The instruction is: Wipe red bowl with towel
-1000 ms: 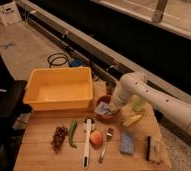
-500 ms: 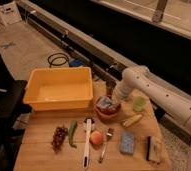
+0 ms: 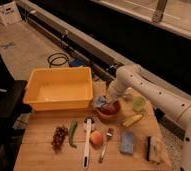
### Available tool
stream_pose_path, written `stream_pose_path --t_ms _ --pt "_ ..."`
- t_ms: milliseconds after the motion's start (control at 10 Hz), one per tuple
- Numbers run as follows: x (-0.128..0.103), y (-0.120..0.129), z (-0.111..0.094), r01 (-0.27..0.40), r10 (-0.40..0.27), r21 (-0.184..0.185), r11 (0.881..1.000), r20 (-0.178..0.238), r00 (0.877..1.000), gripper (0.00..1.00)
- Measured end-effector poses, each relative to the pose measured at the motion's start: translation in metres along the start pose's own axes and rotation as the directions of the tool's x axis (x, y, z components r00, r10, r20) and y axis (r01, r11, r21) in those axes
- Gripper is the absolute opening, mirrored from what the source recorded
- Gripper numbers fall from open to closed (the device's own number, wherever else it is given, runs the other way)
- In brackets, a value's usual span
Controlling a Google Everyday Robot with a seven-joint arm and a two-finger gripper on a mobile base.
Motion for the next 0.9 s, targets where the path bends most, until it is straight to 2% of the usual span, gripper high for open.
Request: stream_pose_path --t_ms 200,400,700,900 --pt "-0.005 0.02 0.005 0.013 -0.012 -0.034 0.999 0.013 1.0 0.0" --pt "-0.004 0.03 0.003 0.003 -0.004 -0.051 0.999 -0.012 1.0 0.0" --pt "0.034 0.026 -0.008 -0.053 0.048 -0.066 0.996 -0.074 0.996 0.0" --pt "0.048 0.009 -0.011 -0.076 0.07 -0.062 0.995 -0.099 0.993 0.0"
